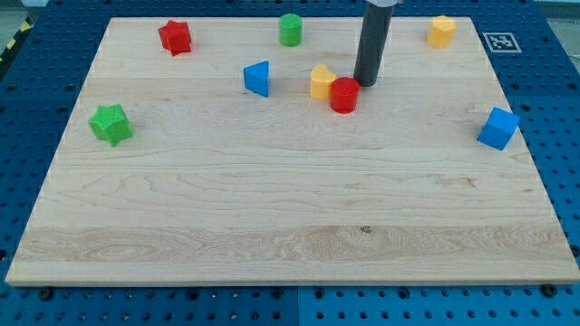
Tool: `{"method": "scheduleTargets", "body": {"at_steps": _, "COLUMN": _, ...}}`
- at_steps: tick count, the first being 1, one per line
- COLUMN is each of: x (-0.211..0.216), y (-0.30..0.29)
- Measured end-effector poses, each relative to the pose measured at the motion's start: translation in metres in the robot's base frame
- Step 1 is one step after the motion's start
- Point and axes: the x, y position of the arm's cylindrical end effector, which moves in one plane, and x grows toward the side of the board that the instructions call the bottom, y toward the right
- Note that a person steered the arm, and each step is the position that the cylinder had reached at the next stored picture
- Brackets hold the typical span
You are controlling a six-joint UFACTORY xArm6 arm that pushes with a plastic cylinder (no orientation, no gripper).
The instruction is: Slide red circle a bit down
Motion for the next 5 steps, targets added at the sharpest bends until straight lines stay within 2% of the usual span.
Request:
{"method": "scheduleTargets", "body": {"at_steps": 3, "x": 0.059, "y": -0.013}}
{"method": "scheduleTargets", "body": {"at_steps": 5, "x": 0.018, "y": -0.016}}
